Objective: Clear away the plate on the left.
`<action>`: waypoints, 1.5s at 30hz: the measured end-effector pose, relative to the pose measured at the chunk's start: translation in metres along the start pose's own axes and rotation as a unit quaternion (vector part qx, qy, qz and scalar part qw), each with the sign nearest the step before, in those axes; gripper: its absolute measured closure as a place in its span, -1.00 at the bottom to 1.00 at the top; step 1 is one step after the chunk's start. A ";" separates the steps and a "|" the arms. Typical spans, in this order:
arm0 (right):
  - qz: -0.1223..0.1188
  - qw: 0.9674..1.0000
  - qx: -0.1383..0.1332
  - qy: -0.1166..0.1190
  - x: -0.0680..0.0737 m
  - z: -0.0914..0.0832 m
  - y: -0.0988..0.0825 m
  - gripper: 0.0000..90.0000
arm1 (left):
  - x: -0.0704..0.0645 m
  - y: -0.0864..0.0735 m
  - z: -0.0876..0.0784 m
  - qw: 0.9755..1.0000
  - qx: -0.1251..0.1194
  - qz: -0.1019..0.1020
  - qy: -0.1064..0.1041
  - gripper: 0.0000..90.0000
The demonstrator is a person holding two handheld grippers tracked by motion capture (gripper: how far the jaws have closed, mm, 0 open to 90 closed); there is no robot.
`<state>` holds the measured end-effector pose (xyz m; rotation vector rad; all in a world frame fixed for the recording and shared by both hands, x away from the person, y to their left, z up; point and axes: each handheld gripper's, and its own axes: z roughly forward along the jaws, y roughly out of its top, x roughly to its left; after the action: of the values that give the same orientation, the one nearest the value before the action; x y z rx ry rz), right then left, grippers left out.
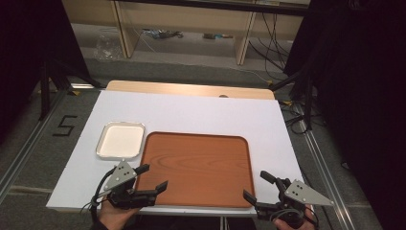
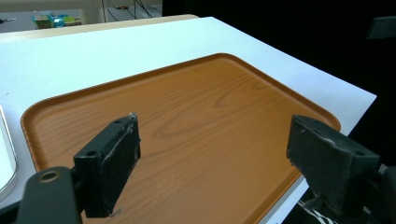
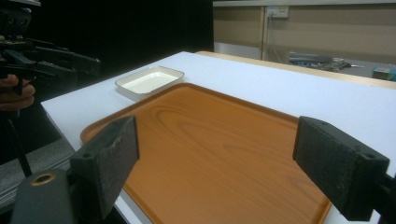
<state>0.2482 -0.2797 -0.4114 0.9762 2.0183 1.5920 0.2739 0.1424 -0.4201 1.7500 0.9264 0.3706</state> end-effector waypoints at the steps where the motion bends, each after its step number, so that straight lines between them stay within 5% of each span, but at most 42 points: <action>1: 0.000 1.000 0.000 0.000 0.000 0.000 0.000 -0.66 | 0.000 0.000 0.000 1.000 0.000 0.000 0.000 -0.62; 2: 0.001 1.000 -0.004 0.002 0.000 0.001 0.000 -0.66 | 0.001 0.000 0.000 1.000 0.000 0.010 -0.002 -0.62; 9: -0.016 1.000 -0.005 -0.002 -0.002 0.001 0.000 -0.66 | 0.002 0.000 0.001 1.000 0.003 -0.004 0.001 -0.62; 10: 0.000 1.000 0.004 -0.002 0.000 0.000 0.000 -0.66 | 0.002 0.000 0.001 1.000 0.003 -0.004 0.002 -0.62; 15: 0.001 1.000 0.007 -0.003 0.000 -0.001 0.000 -0.66 | 0.004 0.000 0.001 1.000 0.005 -0.006 0.002 -0.62; 16: 0.000 1.000 -0.002 0.012 -0.001 0.002 0.000 -0.66 | 0.004 0.000 0.001 1.000 0.004 -0.007 0.002 -0.62; 17: 0.030 0.999 0.012 0.012 0.004 0.000 0.000 -0.66 | 0.005 0.000 0.001 1.000 0.005 0.000 0.002 -0.62; 18: -0.006 1.000 -0.004 0.006 -0.001 0.002 0.000 -0.66 | 0.005 0.000 0.001 1.000 0.005 0.002 0.002 -0.61; 45: -0.012 1.000 0.001 0.017 -0.004 0.003 0.000 -0.65 | 0.023 0.000 0.004 0.999 0.015 -0.019 0.037 -0.60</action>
<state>0.2528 -0.2801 -0.4128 0.9275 2.0470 1.6035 0.2916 0.1571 -0.4260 1.7526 1.0215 0.4001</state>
